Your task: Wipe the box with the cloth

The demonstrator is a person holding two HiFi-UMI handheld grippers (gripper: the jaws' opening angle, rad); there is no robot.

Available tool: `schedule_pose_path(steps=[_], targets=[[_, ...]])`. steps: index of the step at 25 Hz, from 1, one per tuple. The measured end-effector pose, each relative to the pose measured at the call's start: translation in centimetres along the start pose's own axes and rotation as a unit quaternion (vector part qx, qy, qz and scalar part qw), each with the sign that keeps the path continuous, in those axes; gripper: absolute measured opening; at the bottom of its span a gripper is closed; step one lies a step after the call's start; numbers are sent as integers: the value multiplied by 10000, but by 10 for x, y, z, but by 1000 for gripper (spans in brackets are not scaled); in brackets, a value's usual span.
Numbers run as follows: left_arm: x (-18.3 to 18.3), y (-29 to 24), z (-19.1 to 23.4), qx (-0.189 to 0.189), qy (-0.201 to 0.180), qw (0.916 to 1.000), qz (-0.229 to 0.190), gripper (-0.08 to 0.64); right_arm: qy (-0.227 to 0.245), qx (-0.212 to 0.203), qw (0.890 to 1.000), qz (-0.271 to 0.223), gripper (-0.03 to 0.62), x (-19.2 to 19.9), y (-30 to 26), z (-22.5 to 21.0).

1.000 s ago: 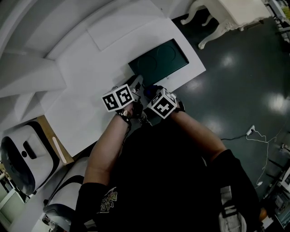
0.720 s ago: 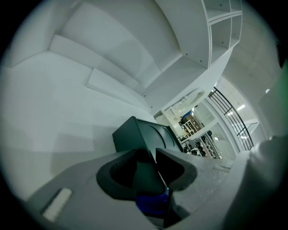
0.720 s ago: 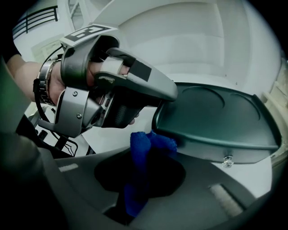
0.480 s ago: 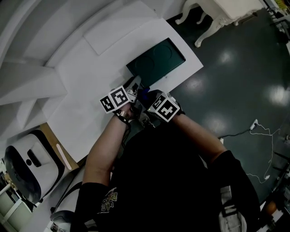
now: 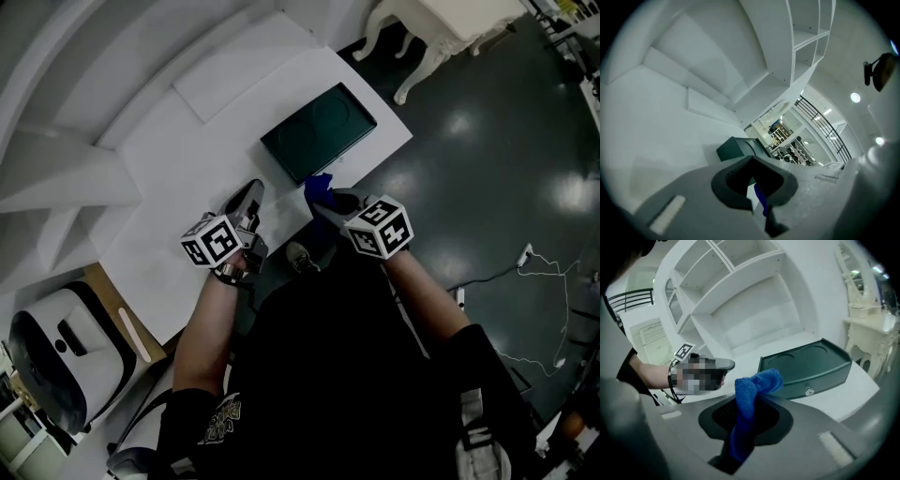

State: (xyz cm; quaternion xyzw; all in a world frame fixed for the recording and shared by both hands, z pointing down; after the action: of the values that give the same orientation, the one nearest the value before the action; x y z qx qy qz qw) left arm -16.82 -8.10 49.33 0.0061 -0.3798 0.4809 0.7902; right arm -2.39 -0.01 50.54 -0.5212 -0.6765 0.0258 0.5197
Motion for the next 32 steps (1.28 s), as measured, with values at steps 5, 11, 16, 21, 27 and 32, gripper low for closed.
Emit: schedule_pose_path(steps=[5, 11, 16, 21, 27, 32], targets=[[10, 37, -24, 214, -796, 9959, 365, 0, -170, 391, 9977, -520, 92, -9, 35, 0], [21, 56, -51, 405, -1279, 9895, 534, 0, -231, 768, 9927, -898, 92, -8, 67, 6], [34, 50, -81, 428, -1851, 9794, 686, 0, -237, 820, 9920, -929, 91, 1, 87, 11], [52, 43, -105, 548, -1974, 9756, 786, 0, -152, 776, 9926, -922, 91, 6, 105, 6], [83, 30, -130, 442, -1612, 9830, 755, 0, -3, 561, 9954, -773, 91, 20, 132, 1], [117, 18, -157, 375, -1533, 9839, 844, 0, 7, 389, 9970, -666, 91, 42, 156, -8]])
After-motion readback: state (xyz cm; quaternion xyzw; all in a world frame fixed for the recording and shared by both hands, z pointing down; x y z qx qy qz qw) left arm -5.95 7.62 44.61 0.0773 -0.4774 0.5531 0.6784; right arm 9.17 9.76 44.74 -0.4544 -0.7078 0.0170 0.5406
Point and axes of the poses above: the fingertips, and each gripper's own axes: y backward along the fingers, z to its left, x out of its underside, the point moved 3 cm from there along y, backward along the fingers, and after that the axes turned 2 degrees about -x, right-handed, at the moved point
